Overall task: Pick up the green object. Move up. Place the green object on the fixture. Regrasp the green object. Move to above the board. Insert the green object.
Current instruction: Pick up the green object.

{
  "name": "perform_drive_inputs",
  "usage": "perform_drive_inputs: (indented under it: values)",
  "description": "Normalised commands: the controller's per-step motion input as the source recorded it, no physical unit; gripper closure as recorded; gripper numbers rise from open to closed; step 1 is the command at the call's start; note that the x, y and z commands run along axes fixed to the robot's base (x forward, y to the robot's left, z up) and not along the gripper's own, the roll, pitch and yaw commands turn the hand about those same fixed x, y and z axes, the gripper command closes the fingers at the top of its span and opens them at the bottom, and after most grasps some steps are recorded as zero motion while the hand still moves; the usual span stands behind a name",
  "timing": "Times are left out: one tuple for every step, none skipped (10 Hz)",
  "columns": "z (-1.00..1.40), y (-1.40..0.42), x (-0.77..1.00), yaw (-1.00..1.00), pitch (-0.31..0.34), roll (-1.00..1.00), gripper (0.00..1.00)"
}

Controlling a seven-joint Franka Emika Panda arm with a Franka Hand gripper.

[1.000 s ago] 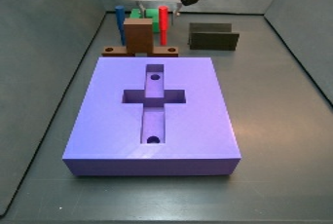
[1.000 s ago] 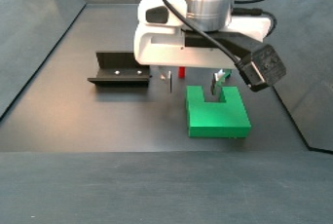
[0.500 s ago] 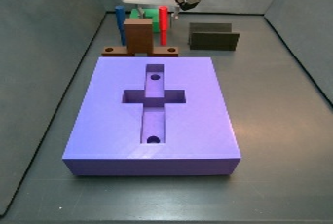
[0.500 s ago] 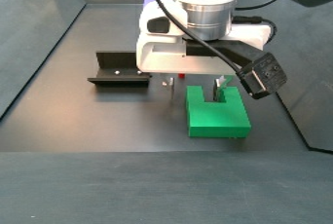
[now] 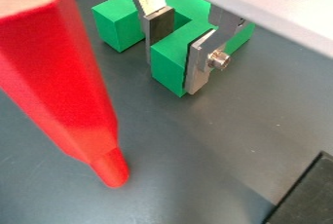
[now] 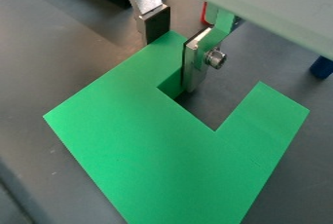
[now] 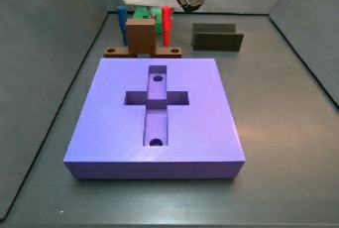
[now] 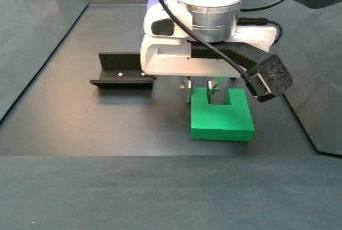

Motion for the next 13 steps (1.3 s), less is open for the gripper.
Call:
perform_drive_inputs:
  values:
    - [0.00,0.00,0.00,0.00,0.000,0.00,1.00]
    - [0.00,0.00,0.00,0.00,0.000,0.00,1.00]
    - [0.00,0.00,0.00,0.00,0.000,0.00,1.00]
    - [0.00,0.00,0.00,0.00,0.000,0.00,1.00]
    - [0.00,0.00,0.00,0.00,0.000,0.00,1.00]
    - [0.00,0.00,0.00,0.00,0.000,0.00,1.00]
    - [0.00,0.00,0.00,0.00,0.000,0.00,1.00]
    - [0.00,0.00,0.00,0.00,0.000,0.00,1.00]
    - [0.00,0.00,0.00,0.00,0.000,0.00,1.00]
    - [0.00,0.00,0.00,0.00,0.000,0.00,1.00]
    - [0.00,0.00,0.00,0.00,0.000,0.00,1.00]
    - [0.00,0.00,0.00,0.00,0.000,0.00,1.00]
    - [0.00,0.00,0.00,0.00,0.000,0.00,1.00]
